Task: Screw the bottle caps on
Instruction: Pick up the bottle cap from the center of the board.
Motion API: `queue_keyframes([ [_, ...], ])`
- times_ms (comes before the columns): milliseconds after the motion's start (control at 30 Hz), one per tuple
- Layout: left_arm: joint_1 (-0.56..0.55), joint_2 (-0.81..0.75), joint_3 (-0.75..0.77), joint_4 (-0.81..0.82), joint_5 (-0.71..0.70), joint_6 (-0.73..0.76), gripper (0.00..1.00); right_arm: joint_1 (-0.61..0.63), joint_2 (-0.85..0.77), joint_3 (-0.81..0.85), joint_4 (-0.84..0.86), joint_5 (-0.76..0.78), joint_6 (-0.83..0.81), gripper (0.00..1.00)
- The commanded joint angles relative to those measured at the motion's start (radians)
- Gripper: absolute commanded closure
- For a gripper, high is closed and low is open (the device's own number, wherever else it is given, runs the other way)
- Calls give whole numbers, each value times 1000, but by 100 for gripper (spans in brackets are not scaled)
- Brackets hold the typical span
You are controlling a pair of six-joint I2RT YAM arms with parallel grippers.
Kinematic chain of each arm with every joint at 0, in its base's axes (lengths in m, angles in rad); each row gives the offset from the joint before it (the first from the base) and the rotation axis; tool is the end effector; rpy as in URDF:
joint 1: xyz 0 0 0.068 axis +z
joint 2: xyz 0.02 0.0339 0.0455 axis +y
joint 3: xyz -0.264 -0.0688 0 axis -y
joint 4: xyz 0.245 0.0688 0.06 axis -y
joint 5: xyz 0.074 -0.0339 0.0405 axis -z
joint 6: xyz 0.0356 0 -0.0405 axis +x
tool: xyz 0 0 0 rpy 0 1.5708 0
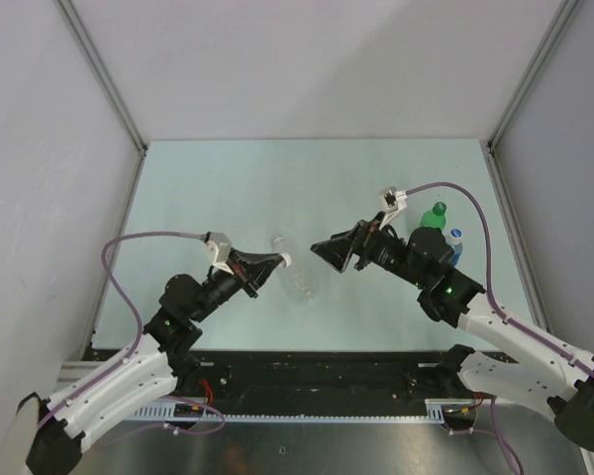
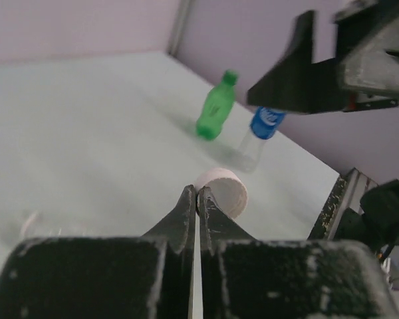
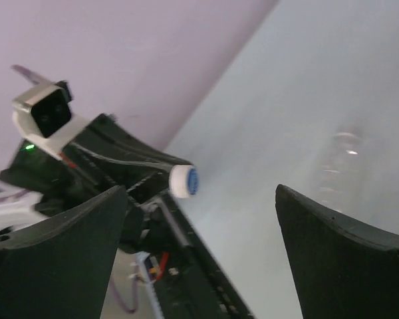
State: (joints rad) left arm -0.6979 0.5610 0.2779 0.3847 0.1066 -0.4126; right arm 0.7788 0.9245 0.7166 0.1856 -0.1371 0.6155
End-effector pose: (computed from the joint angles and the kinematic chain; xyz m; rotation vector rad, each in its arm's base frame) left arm 0.1181 -0.1040 0.2542 0.3099 1.5161 -0.9716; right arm 0.1548 0.1597 0.3300 -0.2558 1.7073 1.1722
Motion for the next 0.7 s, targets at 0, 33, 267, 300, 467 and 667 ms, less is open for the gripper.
queue_keyframes([
  [0, 5, 104, 120, 312, 272, 235, 100, -24, -16, -2, 192, -296, 207, 5],
  [33, 5, 125, 142, 327, 302, 241, 100, -25, -14, -2, 208, -322, 245, 7],
  [267, 5, 170, 161, 497, 463, 246, 100, -15, 15, -2, 295, -433, 422, 16],
  [300, 5, 171, 163, 504, 474, 246, 100, -15, 20, -2, 305, -441, 441, 17],
  [467, 4, 177, 167, 519, 525, 254, 100, -5, 54, -2, 411, -491, 518, 22],
  [667, 3, 184, 171, 524, 537, 259, 100, 4, 107, -2, 476, -510, 583, 30],
])
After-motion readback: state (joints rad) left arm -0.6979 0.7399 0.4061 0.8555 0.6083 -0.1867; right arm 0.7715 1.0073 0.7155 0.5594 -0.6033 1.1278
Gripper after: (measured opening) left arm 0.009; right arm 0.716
